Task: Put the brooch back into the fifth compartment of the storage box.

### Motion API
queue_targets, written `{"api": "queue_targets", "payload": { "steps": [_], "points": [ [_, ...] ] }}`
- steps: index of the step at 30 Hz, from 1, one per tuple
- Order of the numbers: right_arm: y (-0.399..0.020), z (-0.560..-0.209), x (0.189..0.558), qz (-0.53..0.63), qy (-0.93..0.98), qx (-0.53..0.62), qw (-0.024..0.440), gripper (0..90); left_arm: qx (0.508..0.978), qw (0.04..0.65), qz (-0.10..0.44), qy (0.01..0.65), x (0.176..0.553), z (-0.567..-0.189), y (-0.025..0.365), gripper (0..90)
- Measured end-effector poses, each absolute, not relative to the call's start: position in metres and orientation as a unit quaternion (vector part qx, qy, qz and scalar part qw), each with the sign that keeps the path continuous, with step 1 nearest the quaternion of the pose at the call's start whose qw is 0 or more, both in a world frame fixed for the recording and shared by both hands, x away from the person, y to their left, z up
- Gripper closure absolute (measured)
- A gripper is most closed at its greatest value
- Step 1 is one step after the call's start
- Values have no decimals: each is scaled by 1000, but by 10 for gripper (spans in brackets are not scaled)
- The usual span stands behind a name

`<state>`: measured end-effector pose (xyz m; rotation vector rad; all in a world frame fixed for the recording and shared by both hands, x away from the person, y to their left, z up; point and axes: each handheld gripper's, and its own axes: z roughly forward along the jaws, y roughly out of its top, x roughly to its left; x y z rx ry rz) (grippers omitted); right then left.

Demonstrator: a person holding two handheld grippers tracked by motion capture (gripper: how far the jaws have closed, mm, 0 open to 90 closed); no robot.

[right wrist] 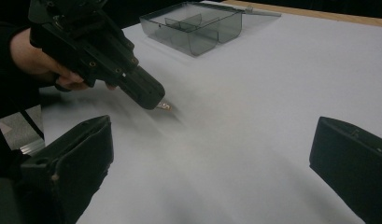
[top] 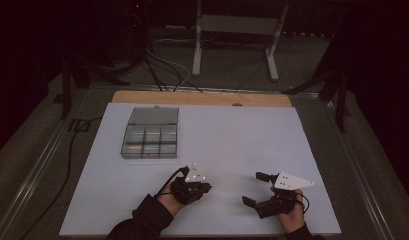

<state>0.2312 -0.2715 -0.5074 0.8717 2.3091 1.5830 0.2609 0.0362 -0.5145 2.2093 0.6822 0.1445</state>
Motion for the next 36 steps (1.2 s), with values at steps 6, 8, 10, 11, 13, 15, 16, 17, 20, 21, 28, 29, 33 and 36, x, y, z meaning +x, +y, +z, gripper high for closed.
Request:
{"api": "queue_targets", "payload": {
  "steps": [6,8,10,11,13,15,16,17,20,21,28,29,33,36],
  "points": [
    [-272,-508,231,537,782,297,103,0,870,405,64,275,264,-510,44,880],
    [-272,-508,231,537,783,298,103,0,868,406,67,277,265,-509,47,880],
    [-272,-508,231,536,784,296,104,0,867,407,69,280,267,-508,49,880],
    [-272,-508,231,537,783,296,104,0,867,406,71,281,268,-508,51,880],
    [-272,-508,231,537,782,298,103,0,866,406,69,284,269,-508,53,879],
    [-271,-508,231,536,784,296,104,0,865,407,70,285,270,-508,54,880],
    [-271,-508,231,536,784,296,104,0,864,407,71,286,271,-507,55,879],
    [-271,-508,231,537,783,297,103,0,864,407,72,287,271,-507,56,879],
    [-271,-508,231,535,784,296,103,0,862,409,76,289,273,-505,60,880],
    [-271,-508,231,536,784,296,103,0,861,409,77,291,274,-504,61,879],
    [-271,-508,232,537,783,297,102,0,853,415,81,304,280,-500,71,879],
    [-271,-508,232,537,783,298,101,0,853,416,82,305,280,-500,72,879],
    [-271,-508,232,537,783,297,102,0,849,418,83,311,283,-499,77,880],
    [-271,-508,231,536,784,297,101,0,848,418,85,314,286,-498,80,880]
  ]
}}
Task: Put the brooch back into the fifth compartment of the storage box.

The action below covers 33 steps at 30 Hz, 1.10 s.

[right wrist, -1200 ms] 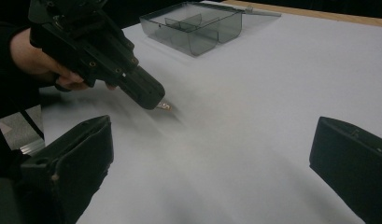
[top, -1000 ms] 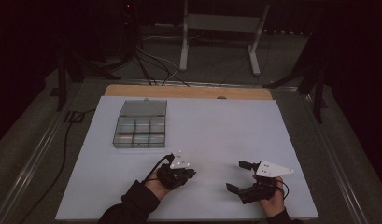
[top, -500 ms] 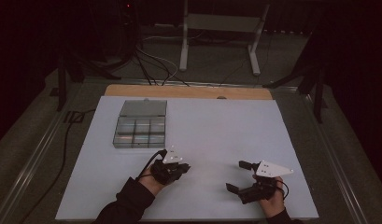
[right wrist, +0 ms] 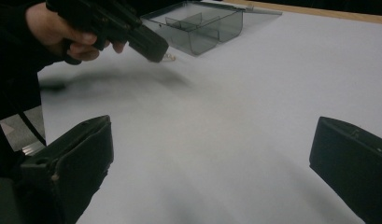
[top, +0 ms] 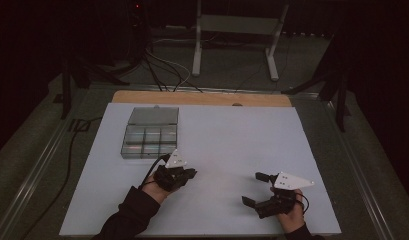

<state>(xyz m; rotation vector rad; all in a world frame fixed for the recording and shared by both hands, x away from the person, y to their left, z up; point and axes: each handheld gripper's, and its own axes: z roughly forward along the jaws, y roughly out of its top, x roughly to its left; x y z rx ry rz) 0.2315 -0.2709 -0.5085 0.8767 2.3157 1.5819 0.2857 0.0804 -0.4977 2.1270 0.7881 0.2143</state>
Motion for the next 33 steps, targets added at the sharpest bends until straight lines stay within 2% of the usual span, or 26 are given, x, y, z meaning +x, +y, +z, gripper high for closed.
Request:
{"api": "queue_targets", "payload": {
  "steps": [33],
  "points": [
    [-270,-509,232,535,784,298,98,0,801,447,128,377,316,-474,139,879]
  ]
}}
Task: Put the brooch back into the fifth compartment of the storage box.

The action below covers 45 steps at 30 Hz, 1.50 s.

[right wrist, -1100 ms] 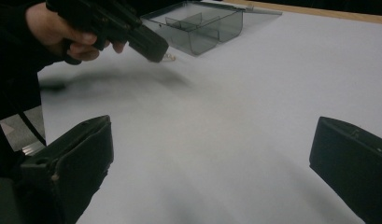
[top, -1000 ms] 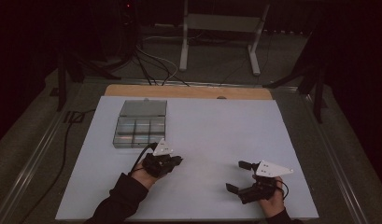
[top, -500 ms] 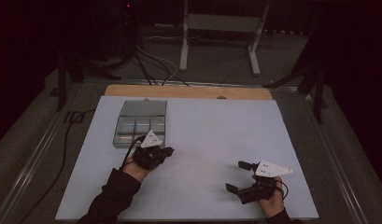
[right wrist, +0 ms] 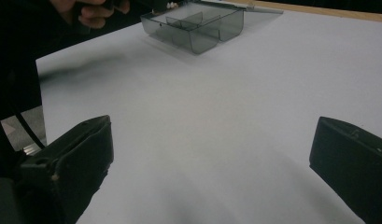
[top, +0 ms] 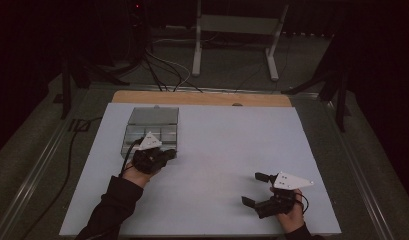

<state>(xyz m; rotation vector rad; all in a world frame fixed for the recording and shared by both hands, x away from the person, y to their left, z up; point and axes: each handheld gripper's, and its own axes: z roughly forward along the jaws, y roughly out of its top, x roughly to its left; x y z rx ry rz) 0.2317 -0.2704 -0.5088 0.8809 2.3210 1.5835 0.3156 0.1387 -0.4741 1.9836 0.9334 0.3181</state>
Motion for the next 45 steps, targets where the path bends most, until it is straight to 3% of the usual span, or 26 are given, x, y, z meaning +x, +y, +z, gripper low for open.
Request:
{"api": "queue_targets", "payload": {
  "steps": [29,45],
  "points": [
    [-270,-509,232,535,785,296,96,0,750,435,158,472,347,-496,206,878],
    [-269,-510,232,534,787,296,93,0,748,433,148,481,355,-510,205,876]
  ]
}}
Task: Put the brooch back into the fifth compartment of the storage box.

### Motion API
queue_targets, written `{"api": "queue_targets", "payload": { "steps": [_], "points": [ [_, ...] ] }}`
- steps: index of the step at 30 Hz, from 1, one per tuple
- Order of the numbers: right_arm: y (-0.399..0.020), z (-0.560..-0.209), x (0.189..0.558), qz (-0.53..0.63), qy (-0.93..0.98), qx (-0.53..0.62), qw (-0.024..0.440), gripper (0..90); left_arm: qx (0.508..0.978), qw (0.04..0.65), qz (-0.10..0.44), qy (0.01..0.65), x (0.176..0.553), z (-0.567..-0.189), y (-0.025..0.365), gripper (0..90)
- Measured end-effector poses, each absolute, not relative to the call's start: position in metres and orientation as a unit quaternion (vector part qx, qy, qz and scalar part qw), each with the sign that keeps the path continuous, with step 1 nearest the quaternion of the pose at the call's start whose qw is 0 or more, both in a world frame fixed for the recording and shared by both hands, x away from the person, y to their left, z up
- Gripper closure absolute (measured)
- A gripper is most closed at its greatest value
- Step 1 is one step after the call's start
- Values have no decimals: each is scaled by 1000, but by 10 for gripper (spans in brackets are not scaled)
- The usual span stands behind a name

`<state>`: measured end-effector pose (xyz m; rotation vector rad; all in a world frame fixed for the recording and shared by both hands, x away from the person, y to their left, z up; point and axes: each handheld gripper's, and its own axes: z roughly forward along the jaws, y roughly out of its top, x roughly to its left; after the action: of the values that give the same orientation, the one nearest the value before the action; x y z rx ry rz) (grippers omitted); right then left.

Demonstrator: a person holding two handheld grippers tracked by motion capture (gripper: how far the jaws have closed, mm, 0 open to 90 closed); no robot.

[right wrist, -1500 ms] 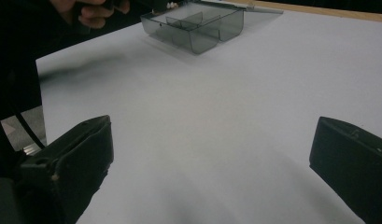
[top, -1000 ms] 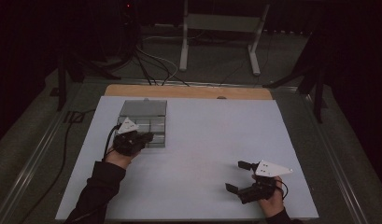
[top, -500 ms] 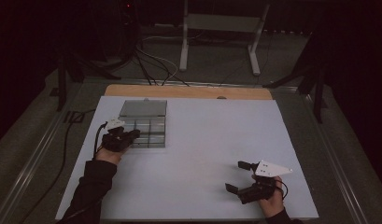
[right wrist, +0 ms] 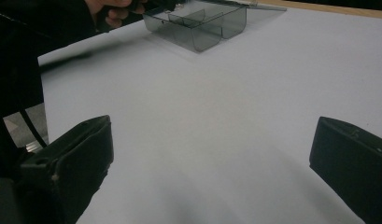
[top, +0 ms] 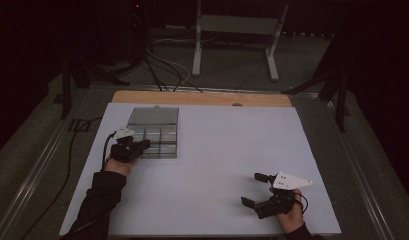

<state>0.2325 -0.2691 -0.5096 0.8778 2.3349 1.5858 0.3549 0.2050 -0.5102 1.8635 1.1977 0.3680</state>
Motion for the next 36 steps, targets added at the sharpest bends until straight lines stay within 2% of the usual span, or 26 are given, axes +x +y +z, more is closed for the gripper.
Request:
{"api": "queue_targets", "payload": {
  "steps": [12,20,27,30,34,36],
  "points": [
    [-269,-510,233,534,786,297,92,0,748,438,137,480,357,-513,204,856],
    [-269,-510,232,534,787,297,92,0,744,447,137,478,355,-509,200,498],
    [-270,-510,232,534,786,297,93,0,758,435,140,466,352,-506,193,249],
    [-270,-510,233,534,786,299,91,0,756,437,135,468,351,-504,193,179],
    [-270,-509,232,535,785,298,94,0,752,450,131,463,349,-501,195,155],
    [-270,-509,232,533,786,298,95,0,753,452,127,461,349,-501,196,85]
  ]
}}
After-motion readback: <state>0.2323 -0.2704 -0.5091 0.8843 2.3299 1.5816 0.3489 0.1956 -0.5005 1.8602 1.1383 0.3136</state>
